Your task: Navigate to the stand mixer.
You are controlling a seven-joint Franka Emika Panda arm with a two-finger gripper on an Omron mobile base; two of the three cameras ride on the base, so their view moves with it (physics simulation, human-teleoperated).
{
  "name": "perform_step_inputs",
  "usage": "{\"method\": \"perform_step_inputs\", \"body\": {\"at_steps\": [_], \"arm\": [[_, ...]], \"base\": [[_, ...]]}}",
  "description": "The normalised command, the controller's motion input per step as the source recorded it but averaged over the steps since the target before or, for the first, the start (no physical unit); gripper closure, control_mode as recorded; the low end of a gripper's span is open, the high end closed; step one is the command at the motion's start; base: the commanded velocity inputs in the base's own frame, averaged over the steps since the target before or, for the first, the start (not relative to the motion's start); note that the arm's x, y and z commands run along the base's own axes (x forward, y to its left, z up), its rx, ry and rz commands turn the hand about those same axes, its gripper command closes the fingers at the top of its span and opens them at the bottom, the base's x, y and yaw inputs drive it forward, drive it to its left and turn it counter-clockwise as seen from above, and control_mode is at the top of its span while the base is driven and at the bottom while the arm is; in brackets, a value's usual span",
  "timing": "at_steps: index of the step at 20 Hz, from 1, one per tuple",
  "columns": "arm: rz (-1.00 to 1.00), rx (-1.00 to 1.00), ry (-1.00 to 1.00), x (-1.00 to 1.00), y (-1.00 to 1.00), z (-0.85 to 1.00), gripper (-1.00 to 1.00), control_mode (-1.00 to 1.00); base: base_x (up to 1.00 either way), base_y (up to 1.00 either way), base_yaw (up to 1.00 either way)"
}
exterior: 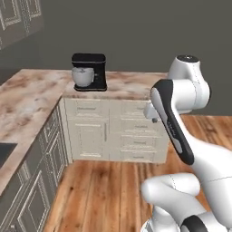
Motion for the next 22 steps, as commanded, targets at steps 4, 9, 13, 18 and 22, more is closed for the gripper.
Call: {"method": "perform_step_inputs", "body": {"at_steps": [4, 9, 13, 18, 22], "arm": [[0.0, 0.0, 0.0, 0.0, 0.0, 0.0, -1.0, 1.0], [0.0, 0.0, 0.0, 0.0, 0.0, 0.0, -1.0, 1.0], [0.0, 0.0, 0.0, 0.0, 0.0, 0.0, -1.0, 1.0], [0.0, 0.0, 0.0, 0.0, 0.0, 0.0, -1.0, 1.0], [0.0, 0.0, 0.0, 0.0, 0.0, 0.0, -1.0, 1.0]], "base": [[0.78, 0.51, -0.19], [0.83, 0.44, -0.15], [0.84, 0.35, -0.1], [0.8, 0.25, -0.09], [0.64, 0.22, -0.01]]}}
